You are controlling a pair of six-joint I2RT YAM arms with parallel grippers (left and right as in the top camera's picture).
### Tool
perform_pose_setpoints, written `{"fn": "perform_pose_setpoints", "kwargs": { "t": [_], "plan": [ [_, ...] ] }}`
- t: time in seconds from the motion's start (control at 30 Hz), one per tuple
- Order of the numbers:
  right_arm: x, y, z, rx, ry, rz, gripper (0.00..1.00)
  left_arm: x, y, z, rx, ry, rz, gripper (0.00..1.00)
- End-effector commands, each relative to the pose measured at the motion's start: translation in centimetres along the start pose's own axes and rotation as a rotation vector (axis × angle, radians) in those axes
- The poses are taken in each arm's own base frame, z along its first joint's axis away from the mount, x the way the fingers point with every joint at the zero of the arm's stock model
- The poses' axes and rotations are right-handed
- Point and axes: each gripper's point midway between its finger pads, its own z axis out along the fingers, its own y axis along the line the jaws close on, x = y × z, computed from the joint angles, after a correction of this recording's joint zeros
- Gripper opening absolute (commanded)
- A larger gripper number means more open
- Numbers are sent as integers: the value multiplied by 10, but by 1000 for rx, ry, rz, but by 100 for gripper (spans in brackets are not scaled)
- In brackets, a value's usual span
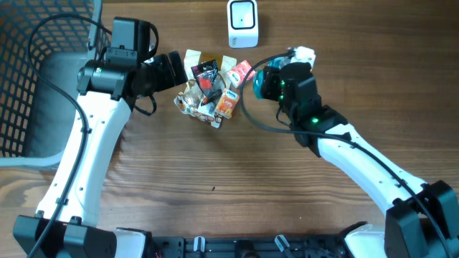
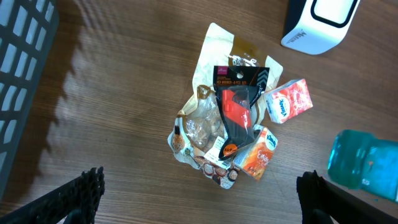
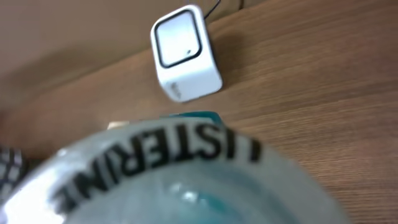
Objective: Scan the item barcode
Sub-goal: 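Lift the bottle and hold it over the white scanner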
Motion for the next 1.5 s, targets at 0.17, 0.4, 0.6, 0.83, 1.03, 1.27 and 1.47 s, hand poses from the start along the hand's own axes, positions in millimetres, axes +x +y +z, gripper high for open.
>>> {"fn": "perform_pose_setpoints", "kwargs": {
  "t": [0.17,0.4,0.6,0.83,1.03,1.27,1.47],
  "plan": [
    [-28,44,-13,-203,-46,110,10,-2,1,1,-6,-4,-11,100],
    [-84,65,-16,-260,-77,30,6,-2,1,1,-6,-4,-11,100],
    [-120,97,20,-314,-62,-37,6,-2,1,1,-6,-4,-11,100],
    [-141,138,79,-430,-44,-6,5,-2,1,1,-6,-4,-11,100],
    [-138,142,140,-561,-29,269,5,-2,1,1,-6,-4,-11,100],
    [-137,69,191,-545,0,487,5,-2,1,1,-6,-4,-11,100],
    [-147,46,192,-527,2,503,5,-2,1,1,-6,-4,-11,100]
  ]
}}
